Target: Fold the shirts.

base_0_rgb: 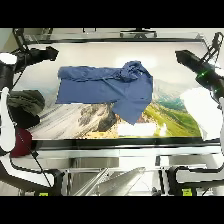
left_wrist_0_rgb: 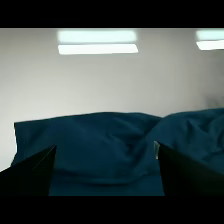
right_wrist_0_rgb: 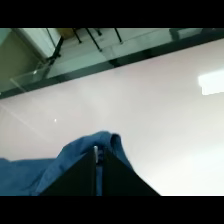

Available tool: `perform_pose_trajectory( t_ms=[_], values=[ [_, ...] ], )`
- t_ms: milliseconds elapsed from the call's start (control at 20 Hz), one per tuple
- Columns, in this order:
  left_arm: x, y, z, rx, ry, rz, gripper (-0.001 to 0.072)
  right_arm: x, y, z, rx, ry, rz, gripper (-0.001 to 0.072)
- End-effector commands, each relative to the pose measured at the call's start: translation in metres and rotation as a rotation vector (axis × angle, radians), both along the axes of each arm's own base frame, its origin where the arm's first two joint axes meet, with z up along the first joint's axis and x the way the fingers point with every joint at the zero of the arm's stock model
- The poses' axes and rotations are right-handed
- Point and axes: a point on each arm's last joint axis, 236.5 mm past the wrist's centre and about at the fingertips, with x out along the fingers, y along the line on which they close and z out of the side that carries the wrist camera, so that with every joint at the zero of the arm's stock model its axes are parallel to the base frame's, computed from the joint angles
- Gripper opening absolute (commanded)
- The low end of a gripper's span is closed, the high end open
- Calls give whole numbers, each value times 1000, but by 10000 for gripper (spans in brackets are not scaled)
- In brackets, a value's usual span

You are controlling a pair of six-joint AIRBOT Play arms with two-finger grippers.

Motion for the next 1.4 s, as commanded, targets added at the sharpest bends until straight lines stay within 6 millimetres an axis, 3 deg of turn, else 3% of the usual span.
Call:
perform_pose_trajectory(
  t_ms=[0, 150, 250, 400, 500, 550, 600, 650, 700, 800, 900, 950, 1000, 1350],
  values=[
    [-29, 21, -14, -46, 137, -24, 689, -61, -16, -72, 54, 417, 67, 15],
    [-65, 46, -34, -123, 309, -28, 689, -142, -48, -135, -5, 821, 63, 14],
    [-93, 57, -47, -170, 440, -31, 689, -180, -39, -153, 17, 955, 130, 14],
    [-137, 55, -83, -209, 650, -58, 688, -201, -7, -184, 49, 980, 194, 15],
    [-150, 49, -115, -246, 724, -47, 688, -201, 14, -204, 94, 974, 191, 35],
    [-153, 49, -130, -259, 743, -26, 689, -197, 25, -211, 102, 960, 203, 226],
    [-155, 49, -143, -270, 754, -3, 689, -194, 35, -215, 113, 960, 215, 473],
    [-157, 50, -156, -278, 764, 20, 689, -190, 43, -216, 131, 957, 223, 511],
    [-158, 51, -165, -282, 768, 39, 688, -185, 48, -215, 154, 944, 221, 450],
    [-154, 57, -179, -275, 746, 79, 688, -176, 47, -213, 167, 917, 196, 220],
    [-148, 60, -188, -271, 748, 83, 688, -170, 42, -214, 160, 896, 170, 230],
    [-146, 61, -195, -275, 761, 80, 688, -165, 41, -214, 157, 880, 156, 316],
    [-143, 62, -202, -279, 771, 80, 688, -160, 42, -213, 150, 852, 160, 450],
    [-114, 70, -222, -281, 783, 54, 688, -107, 74, -210, 174, 687, 155, 441]
  ],
)
